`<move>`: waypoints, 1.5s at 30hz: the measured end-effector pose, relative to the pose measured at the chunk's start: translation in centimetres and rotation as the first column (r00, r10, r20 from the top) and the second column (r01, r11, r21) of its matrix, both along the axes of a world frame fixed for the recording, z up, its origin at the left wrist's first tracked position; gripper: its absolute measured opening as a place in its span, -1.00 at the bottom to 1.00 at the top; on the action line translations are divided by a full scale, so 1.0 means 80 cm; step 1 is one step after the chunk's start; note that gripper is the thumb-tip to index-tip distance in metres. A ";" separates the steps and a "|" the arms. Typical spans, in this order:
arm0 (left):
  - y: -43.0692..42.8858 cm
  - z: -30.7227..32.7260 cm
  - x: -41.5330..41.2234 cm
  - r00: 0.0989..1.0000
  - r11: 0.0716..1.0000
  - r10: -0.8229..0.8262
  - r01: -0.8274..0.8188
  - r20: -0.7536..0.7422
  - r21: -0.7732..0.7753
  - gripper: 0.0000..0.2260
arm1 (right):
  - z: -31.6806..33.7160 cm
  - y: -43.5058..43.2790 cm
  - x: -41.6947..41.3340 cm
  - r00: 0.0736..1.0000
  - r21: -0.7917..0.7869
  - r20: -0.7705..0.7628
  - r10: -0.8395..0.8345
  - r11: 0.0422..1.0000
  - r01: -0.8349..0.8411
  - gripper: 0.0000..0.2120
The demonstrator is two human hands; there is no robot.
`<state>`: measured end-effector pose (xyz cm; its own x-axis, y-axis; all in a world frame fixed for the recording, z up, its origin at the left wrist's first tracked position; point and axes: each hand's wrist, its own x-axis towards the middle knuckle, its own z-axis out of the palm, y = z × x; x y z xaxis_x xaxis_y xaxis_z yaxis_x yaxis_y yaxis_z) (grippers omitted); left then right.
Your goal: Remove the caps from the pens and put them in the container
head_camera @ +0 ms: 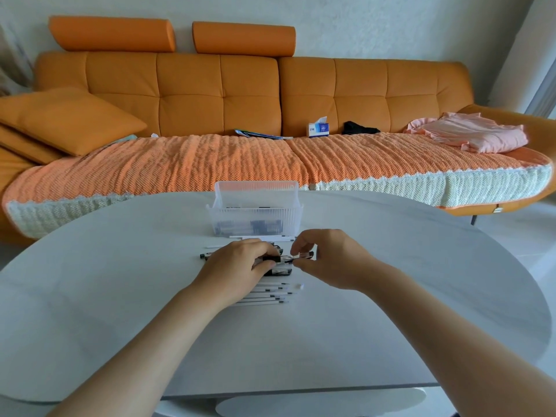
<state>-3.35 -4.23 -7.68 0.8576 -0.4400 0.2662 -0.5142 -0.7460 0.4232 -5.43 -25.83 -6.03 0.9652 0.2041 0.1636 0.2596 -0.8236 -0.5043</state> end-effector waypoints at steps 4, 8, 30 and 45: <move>-0.001 -0.001 -0.001 0.999 0.998 -0.046 0.045 -0.013 -0.052 -0.87 | -0.004 0.009 -0.001 1.000 0.022 -0.012 0.022 1.000 -0.022 -0.92; 0.001 0.005 -0.004 0.999 0.998 -0.047 0.048 0.018 -0.041 -0.87 | -0.005 0.015 0.000 1.000 0.041 -0.022 -0.007 0.999 0.008 -0.89; 0.046 0.009 0.004 0.987 0.999 -0.041 0.038 0.157 0.025 -0.88 | 0.000 0.061 0.007 0.987 0.206 -0.151 0.059 0.978 -0.027 -0.68; 0.078 0.021 0.046 0.936 0.997 0.054 -0.032 0.347 -0.069 -0.78 | 0.007 0.085 0.036 0.952 0.024 0.307 -0.008 1.000 0.001 -0.73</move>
